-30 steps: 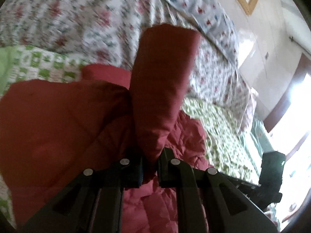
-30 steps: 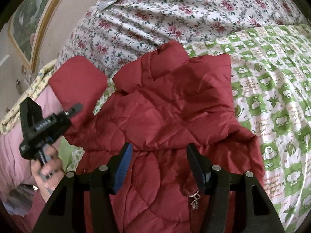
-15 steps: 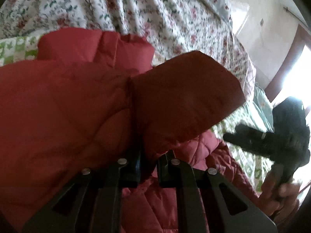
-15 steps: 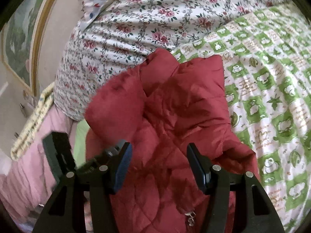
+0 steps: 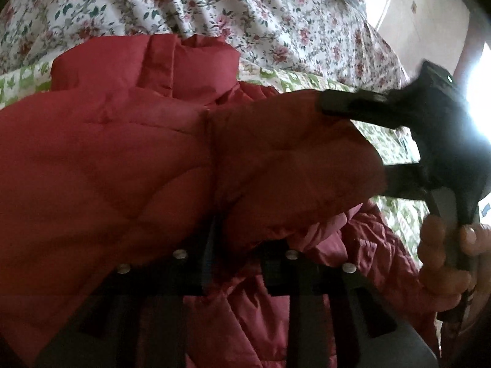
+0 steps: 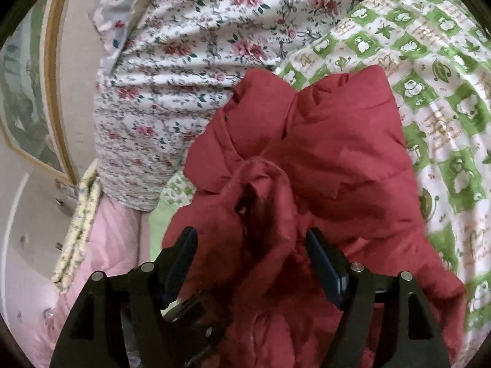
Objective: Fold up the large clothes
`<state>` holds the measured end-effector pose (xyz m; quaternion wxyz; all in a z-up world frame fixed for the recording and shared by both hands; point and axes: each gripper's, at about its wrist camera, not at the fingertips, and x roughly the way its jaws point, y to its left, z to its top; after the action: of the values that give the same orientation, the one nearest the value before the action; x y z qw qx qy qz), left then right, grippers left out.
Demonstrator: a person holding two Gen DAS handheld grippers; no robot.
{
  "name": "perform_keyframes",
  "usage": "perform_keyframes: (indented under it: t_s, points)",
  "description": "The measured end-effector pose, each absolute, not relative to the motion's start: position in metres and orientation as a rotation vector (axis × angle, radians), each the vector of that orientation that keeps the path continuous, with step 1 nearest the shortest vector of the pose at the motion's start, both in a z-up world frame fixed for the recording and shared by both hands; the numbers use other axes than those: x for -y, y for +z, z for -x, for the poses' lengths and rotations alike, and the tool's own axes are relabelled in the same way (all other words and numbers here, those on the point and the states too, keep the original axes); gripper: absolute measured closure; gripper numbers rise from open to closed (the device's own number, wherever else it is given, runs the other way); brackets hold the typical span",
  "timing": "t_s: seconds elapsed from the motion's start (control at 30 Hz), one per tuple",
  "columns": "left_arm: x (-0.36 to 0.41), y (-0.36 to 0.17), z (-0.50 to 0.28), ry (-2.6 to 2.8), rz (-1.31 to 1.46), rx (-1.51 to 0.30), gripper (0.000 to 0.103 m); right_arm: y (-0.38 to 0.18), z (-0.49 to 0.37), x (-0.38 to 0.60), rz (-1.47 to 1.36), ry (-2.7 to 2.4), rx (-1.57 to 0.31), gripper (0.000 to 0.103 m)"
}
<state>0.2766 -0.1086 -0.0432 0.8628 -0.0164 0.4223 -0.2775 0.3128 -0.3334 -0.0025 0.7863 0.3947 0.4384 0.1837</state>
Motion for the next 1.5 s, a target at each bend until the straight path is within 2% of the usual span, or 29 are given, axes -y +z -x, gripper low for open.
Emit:
perform_keyframes:
  t_s: [0.07,0.1,0.13,0.17,0.2,0.3,0.43,0.57,0.77,0.87,0.93,1.1,1.17,1.33,1.5]
  points:
    - [0.109,-0.044,-0.276,-0.587,0.037,-0.887,0.075,-0.002,-0.315,0.33,-0.828,0.399,-0.945,0.031]
    - [0.108,-0.043,-0.276,-0.588,0.041,-0.89,0.074,-0.002,-0.316,0.327,-0.802,0.39,-0.954,0.036]
    - [0.107,-0.043,-0.277,-0.592,0.045,-0.903,0.073,-0.003,-0.316,0.325,-0.773,0.368,-0.973,0.064]
    - [0.106,-0.042,-0.276,-0.602,0.047,-0.912,0.071,-0.006,-0.317,0.324,-0.755,0.348,-0.993,0.081]
    - [0.103,-0.038,-0.274,-0.618,0.051,-0.921,0.071,-0.007,-0.317,0.325,-0.75,0.336,-0.998,0.089]
    - [0.084,-0.022,-0.258,-0.675,0.085,-0.908,0.071,-0.007,-0.314,0.331,-0.703,0.315,-0.988,0.094]
    - [0.05,0.003,-0.246,-0.657,0.101,-0.842,0.071,-0.002,-0.306,0.342,-0.668,0.285,-0.956,0.095]
    - [0.006,0.022,-0.267,-0.541,0.158,-0.798,0.071,-0.003,-0.302,0.34,-0.572,0.257,-0.95,0.095]
    - [-0.041,-0.008,-0.322,-0.37,0.225,-0.902,0.071,-0.013,-0.307,0.329,-0.458,0.219,-0.952,0.094]
    - [-0.045,-0.034,-0.331,-0.387,0.245,-0.956,0.071,-0.014,-0.305,0.333,-0.46,0.193,-0.954,0.085]
    - [-0.04,-0.041,-0.33,-0.37,0.217,-0.957,0.071,-0.003,-0.299,0.337,-0.455,0.159,-0.934,0.076]
    - [-0.027,-0.038,-0.326,-0.326,0.152,-0.942,0.071,0.051,-0.27,0.327,-0.308,0.057,-0.744,0.075]
    - [-0.028,-0.039,-0.324,-0.32,0.148,-0.94,0.071,0.057,-0.272,0.309,-0.275,0.137,-0.746,0.073]
    - [-0.024,-0.038,-0.325,-0.312,0.118,-0.94,0.071,0.015,-0.297,0.256,-0.084,0.199,-0.921,0.071]
    - [-0.029,-0.026,-0.315,-0.342,0.101,-0.923,0.071,-0.026,-0.307,0.27,-0.073,0.115,-0.976,0.072]
